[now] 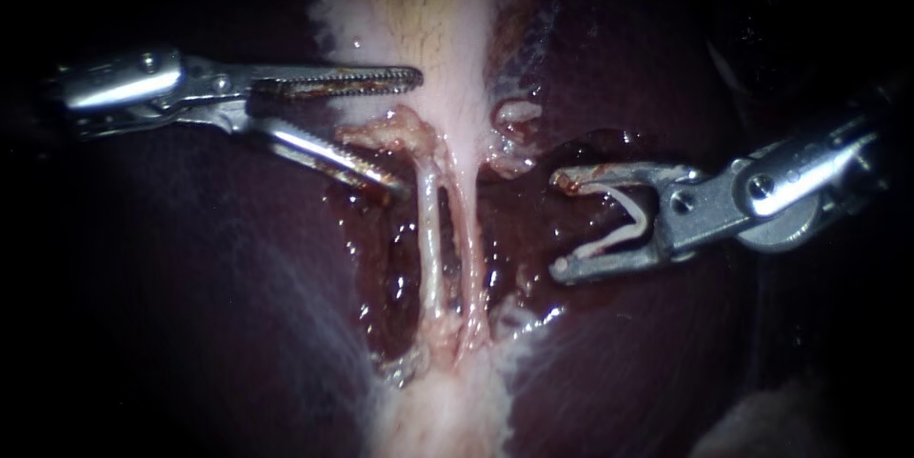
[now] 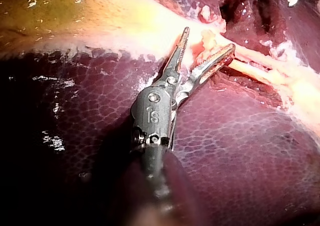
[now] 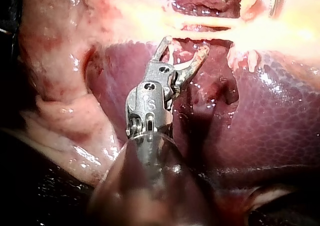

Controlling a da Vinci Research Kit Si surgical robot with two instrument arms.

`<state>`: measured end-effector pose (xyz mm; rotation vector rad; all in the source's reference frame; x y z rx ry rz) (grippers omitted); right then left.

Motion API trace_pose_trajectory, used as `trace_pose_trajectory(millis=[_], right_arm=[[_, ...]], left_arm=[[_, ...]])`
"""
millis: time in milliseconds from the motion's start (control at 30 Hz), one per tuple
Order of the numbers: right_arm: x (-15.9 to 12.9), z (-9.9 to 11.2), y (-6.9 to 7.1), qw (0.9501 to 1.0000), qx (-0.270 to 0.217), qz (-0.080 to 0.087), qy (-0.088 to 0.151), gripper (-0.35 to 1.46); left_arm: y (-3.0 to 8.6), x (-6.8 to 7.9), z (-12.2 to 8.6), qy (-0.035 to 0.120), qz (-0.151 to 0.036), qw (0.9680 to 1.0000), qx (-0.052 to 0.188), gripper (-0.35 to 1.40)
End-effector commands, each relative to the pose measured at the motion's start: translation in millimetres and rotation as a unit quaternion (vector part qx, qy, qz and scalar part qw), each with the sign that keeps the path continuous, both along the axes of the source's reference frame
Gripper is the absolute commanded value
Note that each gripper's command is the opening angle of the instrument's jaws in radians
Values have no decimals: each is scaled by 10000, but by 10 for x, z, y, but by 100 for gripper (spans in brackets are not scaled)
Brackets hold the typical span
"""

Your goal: Grabbing gallbladder

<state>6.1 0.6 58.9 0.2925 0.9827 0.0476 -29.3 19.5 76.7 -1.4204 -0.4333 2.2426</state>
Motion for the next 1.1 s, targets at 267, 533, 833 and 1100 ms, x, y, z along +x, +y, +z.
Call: trace_pose_trajectory(millis=[267,533,833,1100], right_arm=[[0,0,0,10000,0,0,-1,50],[0,0,0,10000,-1,0,-1,50],[0,0,-1,10000,0,-2,0,50],[-1,0,0,10000,0,-1,0,50]], left_arm=[[0,13,2,121,-151,9995,251,2],[-4,20,-21,266,-180,9984,465,-35],[-8,27,-58,386,-153,9973,602,-35],[-9,33,-118,392,-204,9966,691,-35]])
